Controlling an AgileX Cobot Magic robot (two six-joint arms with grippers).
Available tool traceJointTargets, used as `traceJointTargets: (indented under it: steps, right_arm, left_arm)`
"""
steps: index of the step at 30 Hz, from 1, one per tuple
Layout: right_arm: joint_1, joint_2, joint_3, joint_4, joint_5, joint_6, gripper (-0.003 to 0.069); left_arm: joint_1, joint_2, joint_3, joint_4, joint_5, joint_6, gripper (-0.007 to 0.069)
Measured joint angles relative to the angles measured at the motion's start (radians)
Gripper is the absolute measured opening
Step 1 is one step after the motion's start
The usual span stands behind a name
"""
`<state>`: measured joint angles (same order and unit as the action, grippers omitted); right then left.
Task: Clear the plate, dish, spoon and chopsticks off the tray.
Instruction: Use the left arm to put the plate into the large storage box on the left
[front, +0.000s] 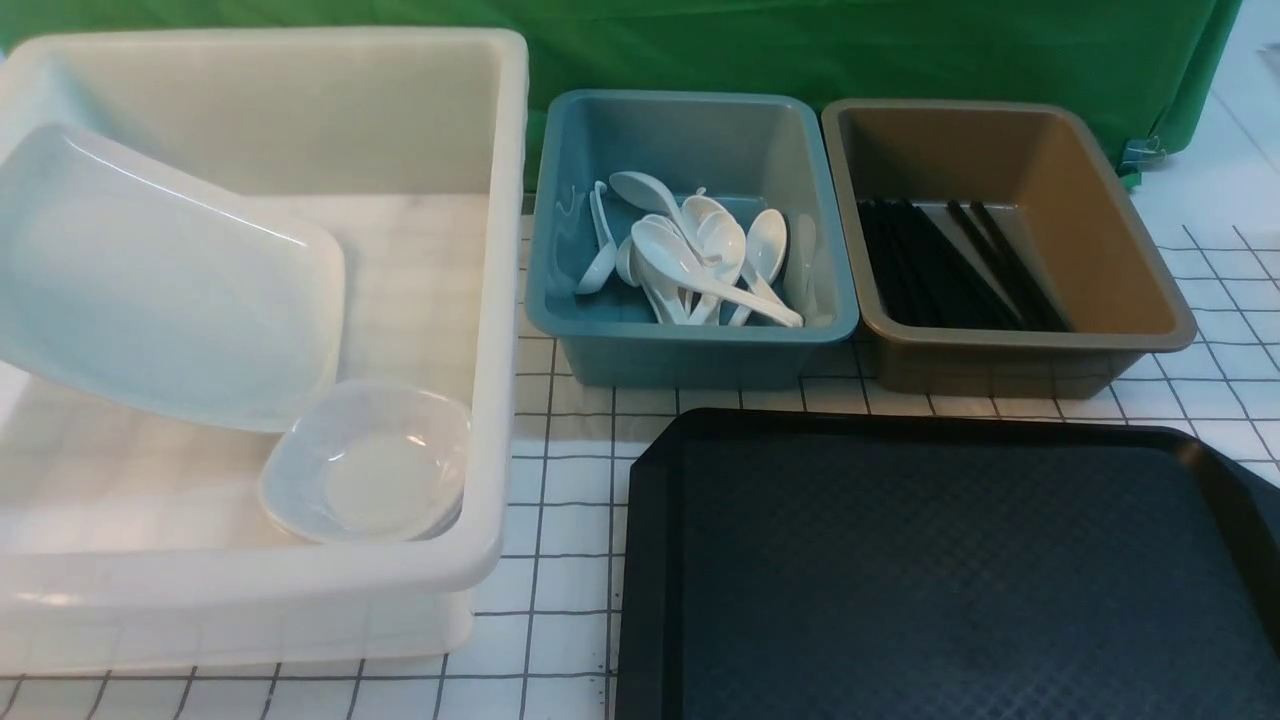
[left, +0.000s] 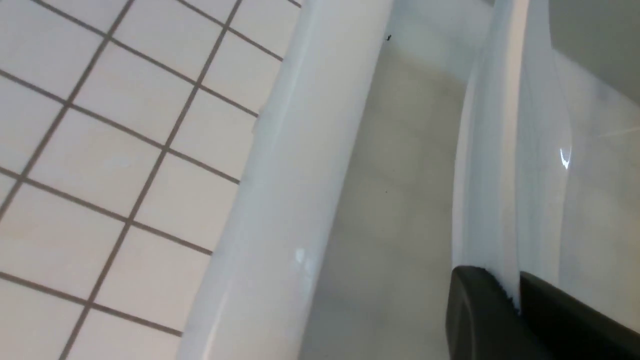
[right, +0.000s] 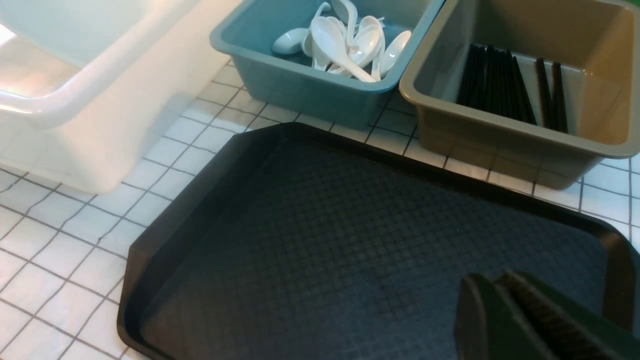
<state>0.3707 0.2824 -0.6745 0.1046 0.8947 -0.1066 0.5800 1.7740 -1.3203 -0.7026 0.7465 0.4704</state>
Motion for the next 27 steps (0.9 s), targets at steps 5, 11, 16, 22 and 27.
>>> traceJointTargets:
  steps: [5, 11, 16, 22, 27]
  right_arm:
    - [0.0, 0.0, 0.0, 0.0, -0.002, 0.0, 0.0051]
    - [0.0, 0.0, 0.0, 0.0, -0.002, 0.0, 0.0051]
    - [0.0, 0.0, 0.0, 0.0, -0.002, 0.0, 0.0051]
    - [0.0, 0.0, 0.0, 0.0, -0.003, 0.0, 0.0051]
    - [0.0, 0.0, 0.0, 0.0, -0.01, 0.0, 0.0051]
  left_arm:
    - [0.0, 0.027, -0.001, 0.034, 0.019, 0.01, 0.0011]
    - [0.002, 0.045, -0.005, 0.088, 0.027, 0.015, 0.0011]
    - [0.002, 0.046, -0.005, 0.098, 0.026, 0.015, 0.0022]
    - [-0.006, 0.05, -0.005, 0.131, 0.004, 0.016, 0.0148]
    - [-0.034, 0.05, -0.01, 0.15, -0.016, 0.016, 0.0289]
